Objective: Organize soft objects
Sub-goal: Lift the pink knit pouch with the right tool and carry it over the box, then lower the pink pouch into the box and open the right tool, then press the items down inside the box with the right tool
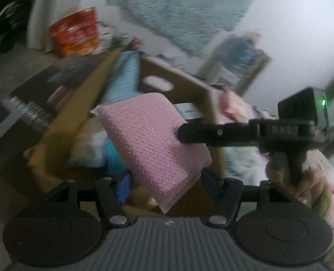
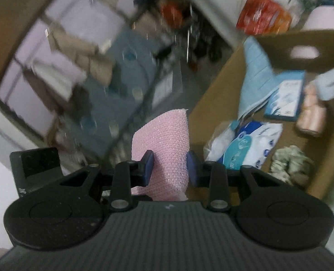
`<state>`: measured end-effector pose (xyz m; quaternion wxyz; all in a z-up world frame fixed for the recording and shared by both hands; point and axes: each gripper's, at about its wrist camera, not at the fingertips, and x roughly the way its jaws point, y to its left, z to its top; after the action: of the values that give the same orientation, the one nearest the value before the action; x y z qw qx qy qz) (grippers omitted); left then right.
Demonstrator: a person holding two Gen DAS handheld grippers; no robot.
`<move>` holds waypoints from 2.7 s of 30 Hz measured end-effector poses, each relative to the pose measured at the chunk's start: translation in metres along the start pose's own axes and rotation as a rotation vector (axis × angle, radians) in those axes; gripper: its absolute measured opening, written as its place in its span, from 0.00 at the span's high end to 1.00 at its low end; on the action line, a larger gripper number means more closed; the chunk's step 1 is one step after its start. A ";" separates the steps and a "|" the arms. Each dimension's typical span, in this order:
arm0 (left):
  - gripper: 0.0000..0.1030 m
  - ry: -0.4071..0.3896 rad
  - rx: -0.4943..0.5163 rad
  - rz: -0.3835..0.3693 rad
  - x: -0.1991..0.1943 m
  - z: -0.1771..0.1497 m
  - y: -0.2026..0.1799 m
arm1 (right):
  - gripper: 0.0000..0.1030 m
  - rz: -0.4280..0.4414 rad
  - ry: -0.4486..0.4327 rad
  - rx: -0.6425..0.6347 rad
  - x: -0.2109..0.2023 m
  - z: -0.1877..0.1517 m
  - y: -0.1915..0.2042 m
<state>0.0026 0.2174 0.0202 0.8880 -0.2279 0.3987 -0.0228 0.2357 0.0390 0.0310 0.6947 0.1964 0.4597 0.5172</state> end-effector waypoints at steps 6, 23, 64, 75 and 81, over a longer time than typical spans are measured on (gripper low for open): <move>0.36 -0.006 -0.054 0.069 0.002 0.000 0.044 | 0.70 -0.058 0.165 -0.043 0.069 0.020 -0.008; 0.34 -0.067 -0.048 0.072 -0.016 -0.011 0.055 | 0.72 -0.301 0.260 -0.395 0.123 0.024 0.004; 0.25 -0.148 -0.106 0.099 -0.040 -0.008 0.071 | 0.59 -0.018 0.224 0.064 0.101 0.011 -0.022; 0.24 -0.094 -0.006 0.139 -0.007 -0.008 0.048 | 0.49 -0.297 0.124 -0.139 0.022 0.038 -0.021; 0.40 -0.076 0.031 0.142 0.021 -0.006 0.037 | 0.49 -0.474 0.339 -0.407 0.027 0.024 -0.009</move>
<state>0.0068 0.2440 -0.0136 0.9054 -0.1862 0.3792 0.0429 0.2619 0.0647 0.0250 0.7343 -0.1469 0.4886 0.4478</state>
